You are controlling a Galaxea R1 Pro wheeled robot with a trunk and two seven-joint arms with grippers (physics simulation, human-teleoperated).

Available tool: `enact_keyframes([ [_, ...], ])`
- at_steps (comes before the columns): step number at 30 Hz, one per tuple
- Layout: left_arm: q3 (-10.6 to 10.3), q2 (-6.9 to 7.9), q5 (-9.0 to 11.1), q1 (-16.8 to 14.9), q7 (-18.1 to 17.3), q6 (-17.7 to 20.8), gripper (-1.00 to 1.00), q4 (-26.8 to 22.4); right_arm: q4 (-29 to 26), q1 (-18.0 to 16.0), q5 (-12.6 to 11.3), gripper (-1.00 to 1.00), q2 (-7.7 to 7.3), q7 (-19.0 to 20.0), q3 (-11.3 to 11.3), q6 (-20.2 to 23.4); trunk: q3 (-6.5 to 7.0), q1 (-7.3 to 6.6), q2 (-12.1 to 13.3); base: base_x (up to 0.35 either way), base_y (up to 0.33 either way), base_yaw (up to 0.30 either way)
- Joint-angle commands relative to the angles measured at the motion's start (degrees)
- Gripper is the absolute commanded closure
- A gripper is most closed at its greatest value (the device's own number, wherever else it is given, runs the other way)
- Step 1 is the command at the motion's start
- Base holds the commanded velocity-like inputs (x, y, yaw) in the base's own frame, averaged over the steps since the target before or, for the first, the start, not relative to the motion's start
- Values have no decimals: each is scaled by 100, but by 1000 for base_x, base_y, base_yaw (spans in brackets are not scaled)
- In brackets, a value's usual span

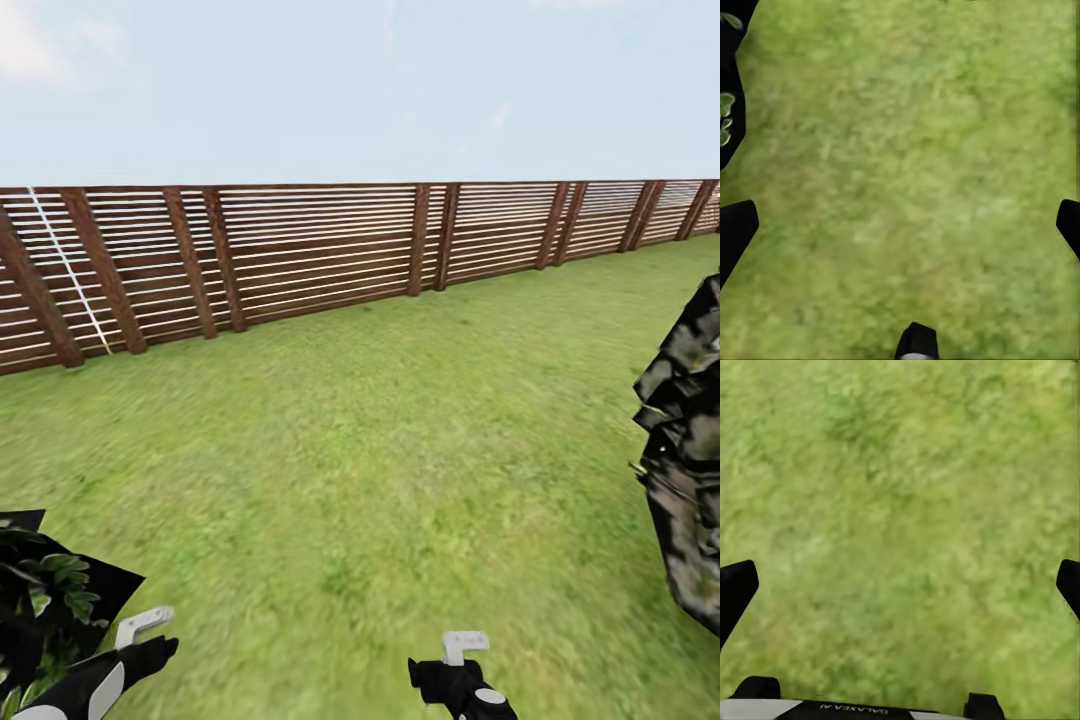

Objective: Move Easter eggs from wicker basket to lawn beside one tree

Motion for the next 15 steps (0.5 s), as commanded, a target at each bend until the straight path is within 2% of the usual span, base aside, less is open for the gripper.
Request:
enact_keyframes([
  [1,42,-4,-18,-3,-30,24,-100,12,-10,-3,-44,-100,-3,-25,15,29,-14,7,-11,332,0,-32],
  [12,40,-10,-25,-3,-30,-3,-100,51,-10,-4,-63,-100,-3,-23,16,29,-21,7,-11,332,0,-6],
  [15,40,-10,-25,-3,-30,-2,-100,51,-10,-4,-63,-100,-3,-22,16,27,-27,7,-11,332,0,-97],
])
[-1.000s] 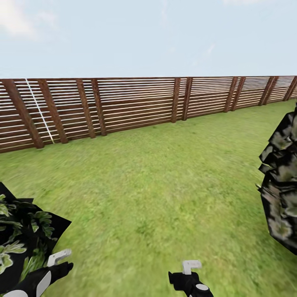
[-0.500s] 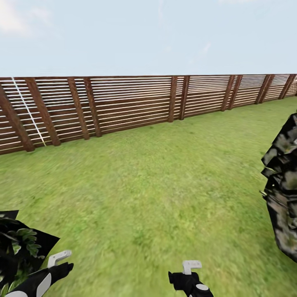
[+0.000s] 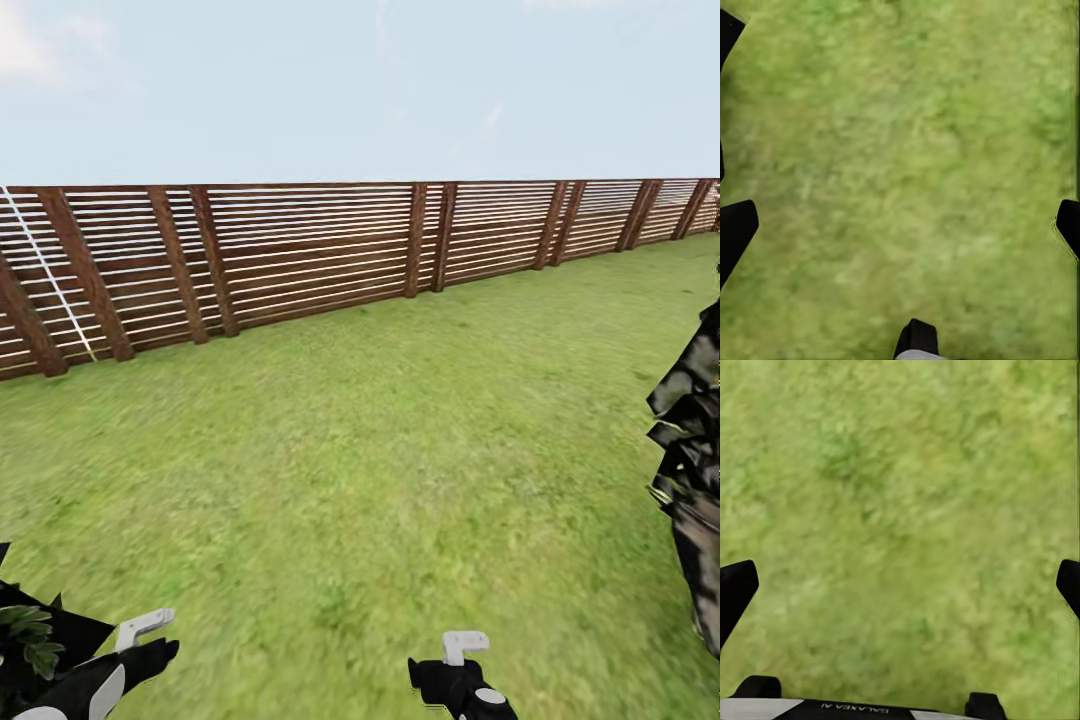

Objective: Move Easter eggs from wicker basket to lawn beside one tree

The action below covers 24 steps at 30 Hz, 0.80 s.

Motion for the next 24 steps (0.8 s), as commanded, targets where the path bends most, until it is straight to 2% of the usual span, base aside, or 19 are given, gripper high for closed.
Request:
enact_keyframes([
  [1,43,-1,-17,-2,-30,38,-100,-12,-10,-4,-47,-100,-3,-26,16,26,-14,7,-11,332,0,-172],
  [7,44,-2,-17,-2,-30,32,-100,-11,-10,-1,-31,-100,-3,-28,21,25,-20,7,-11,332,0,-68],
  [24,43,-27,-17,-2,-30,30,-100,-11,-10,-3,-39,-100,-1,-28,22,21,-21,7,-11,332,0,-3],
])
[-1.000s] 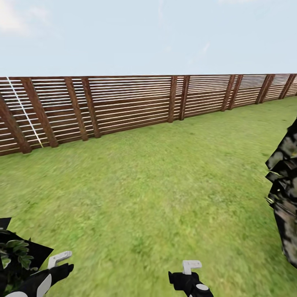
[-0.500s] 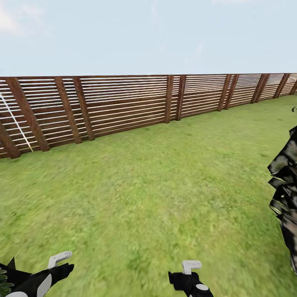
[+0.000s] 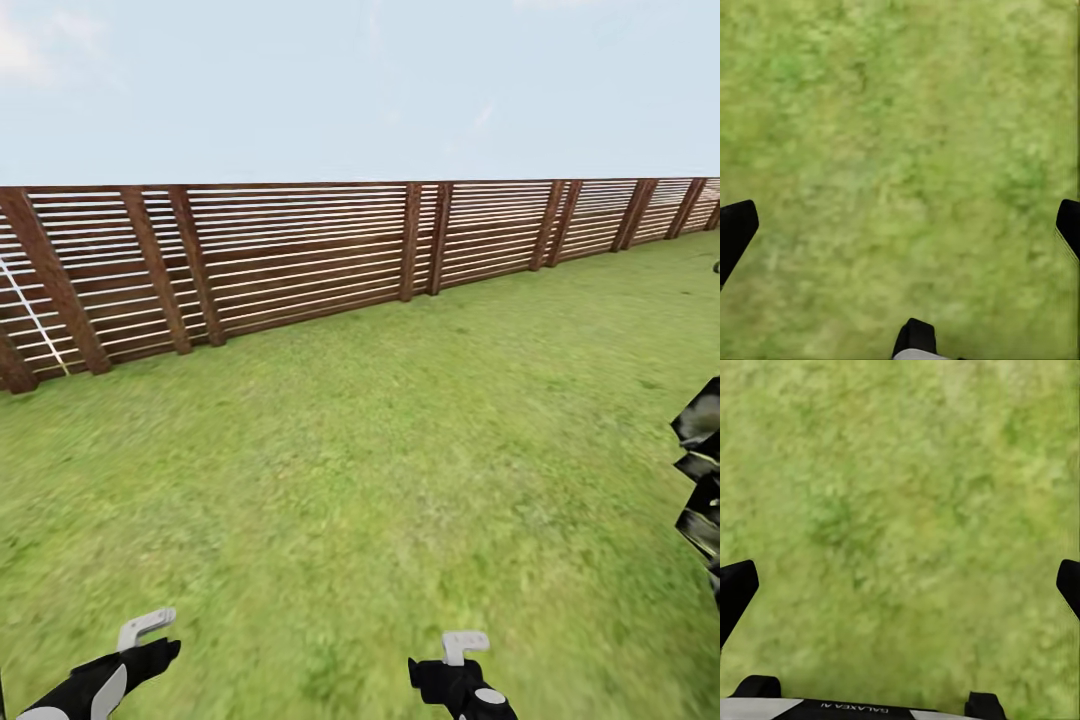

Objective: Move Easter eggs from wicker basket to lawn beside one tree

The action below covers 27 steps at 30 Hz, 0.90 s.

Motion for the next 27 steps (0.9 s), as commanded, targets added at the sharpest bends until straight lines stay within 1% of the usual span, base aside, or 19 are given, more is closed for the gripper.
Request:
enact_keyframes([
  [1,43,-1,-16,-3,-29,38,-100,-11,-11,-3,-48,-100,-3,-26,17,29,-12,7,-11,332,0,0],
  [11,43,-18,-16,-3,-29,29,-100,-11,-11,-2,-65,-100,-3,-32,17,22,-12,7,-11,332,0,0],
  [17,43,-26,-16,-3,-29,29,-100,-11,-11,0,-56,-100,-1,-32,17,-168,-12,7,-11,332,0,0],
  [27,43,-52,-25,-3,-21,29,-100,-11,-11,-1,-68,-100,-5,-30,9,-197,-12,7,-11,332,0,0],
])
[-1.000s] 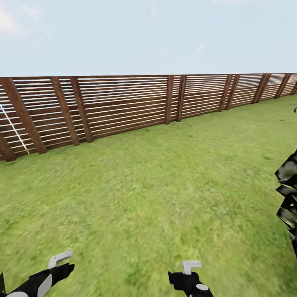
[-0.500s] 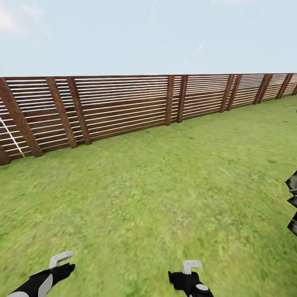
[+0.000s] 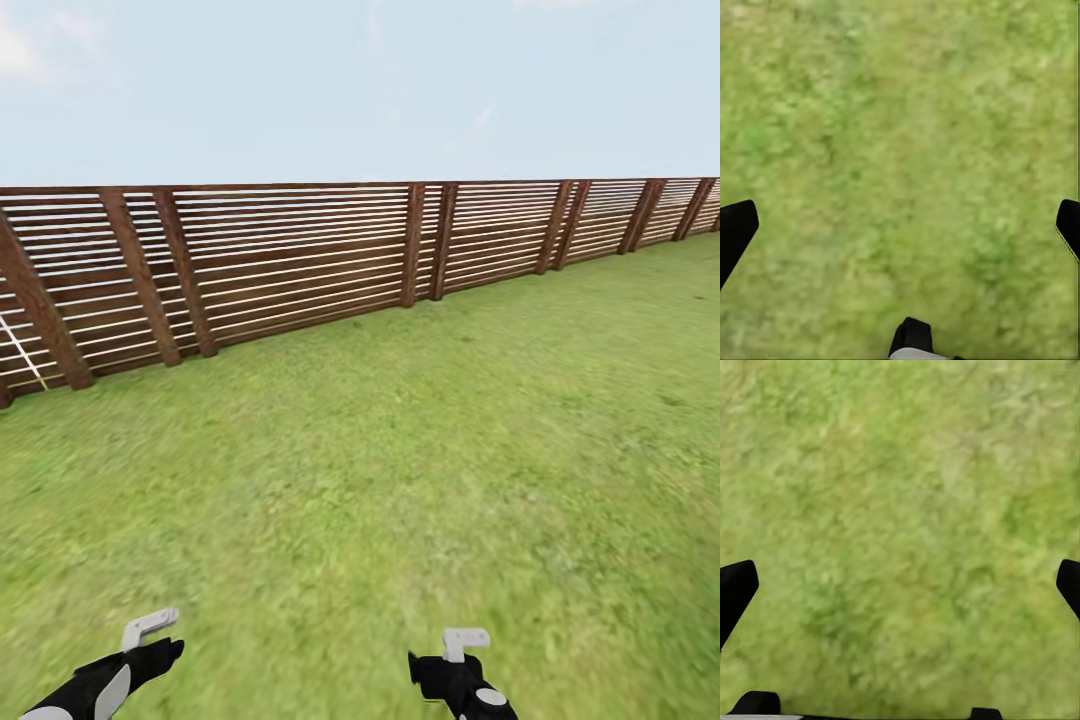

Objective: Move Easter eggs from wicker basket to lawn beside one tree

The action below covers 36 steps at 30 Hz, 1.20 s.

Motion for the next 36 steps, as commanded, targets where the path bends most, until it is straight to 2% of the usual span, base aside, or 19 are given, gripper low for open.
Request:
enact_keyframes([
  [1,43,-2,-17,-3,-29,38,-100,-11,-11,-4,-53,-100,-3,-27,15,30,-12,7,-11,332,0,0],
  [18,45,-12,-18,-3,31,37,-100,-11,-4,-4,-65,-100,-3,-22,-15,29,-12,7,-11,332,0,-15],
  [36,43,-12,-18,-3,33,-59,-100,-2,-3,-6,-58,-100,-3,-19,-17,27,-12,7,-11,332,3,-235],
])
